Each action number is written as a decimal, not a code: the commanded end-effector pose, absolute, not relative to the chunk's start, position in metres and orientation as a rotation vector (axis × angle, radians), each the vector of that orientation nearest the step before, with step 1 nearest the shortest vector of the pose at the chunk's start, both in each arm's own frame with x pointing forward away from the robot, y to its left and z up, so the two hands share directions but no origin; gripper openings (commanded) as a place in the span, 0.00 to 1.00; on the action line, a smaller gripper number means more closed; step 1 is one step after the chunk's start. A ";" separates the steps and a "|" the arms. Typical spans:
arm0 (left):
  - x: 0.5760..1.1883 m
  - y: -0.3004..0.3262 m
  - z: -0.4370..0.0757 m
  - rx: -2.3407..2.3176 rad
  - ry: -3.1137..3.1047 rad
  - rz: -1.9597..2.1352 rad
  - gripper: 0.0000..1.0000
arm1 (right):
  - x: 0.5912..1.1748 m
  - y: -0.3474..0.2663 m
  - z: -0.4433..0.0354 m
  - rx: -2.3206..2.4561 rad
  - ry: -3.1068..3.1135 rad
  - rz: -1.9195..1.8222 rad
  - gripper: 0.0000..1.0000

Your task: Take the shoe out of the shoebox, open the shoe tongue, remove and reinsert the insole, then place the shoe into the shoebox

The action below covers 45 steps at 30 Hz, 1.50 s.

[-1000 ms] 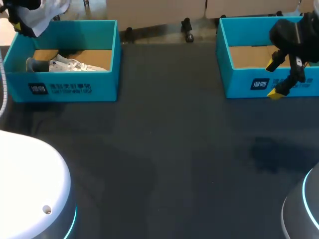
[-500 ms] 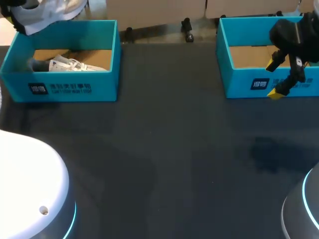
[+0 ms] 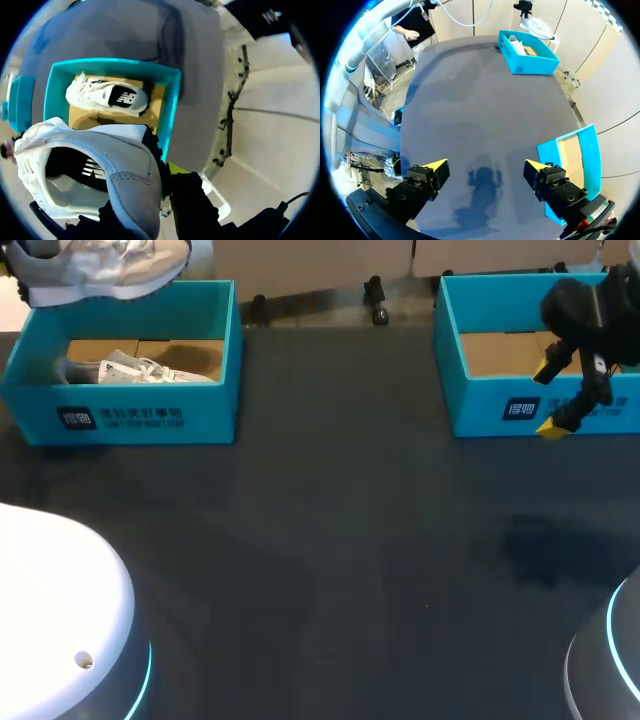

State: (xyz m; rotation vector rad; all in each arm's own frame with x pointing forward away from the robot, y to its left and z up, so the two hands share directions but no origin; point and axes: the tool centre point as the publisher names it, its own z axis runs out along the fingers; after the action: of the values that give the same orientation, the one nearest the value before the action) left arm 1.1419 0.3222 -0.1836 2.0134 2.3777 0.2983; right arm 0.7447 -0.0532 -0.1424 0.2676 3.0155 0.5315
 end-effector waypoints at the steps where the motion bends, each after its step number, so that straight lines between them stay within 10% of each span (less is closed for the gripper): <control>1: 1.135 0.315 -0.184 2.247 2.081 0.415 0.00 | 0.746 -0.052 -0.143 0.268 3.018 0.528 1.00; 45: 1.165 0.301 -0.248 2.130 2.343 0.283 0.00 | 0.746 -0.052 -0.143 0.268 3.018 0.528 1.00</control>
State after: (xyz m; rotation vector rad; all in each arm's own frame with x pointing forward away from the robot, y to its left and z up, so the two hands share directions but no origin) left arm 1.1578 0.3014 -0.2413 2.1216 2.3296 0.2977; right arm 0.7447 -0.0533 -0.1424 0.2677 3.0154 0.5315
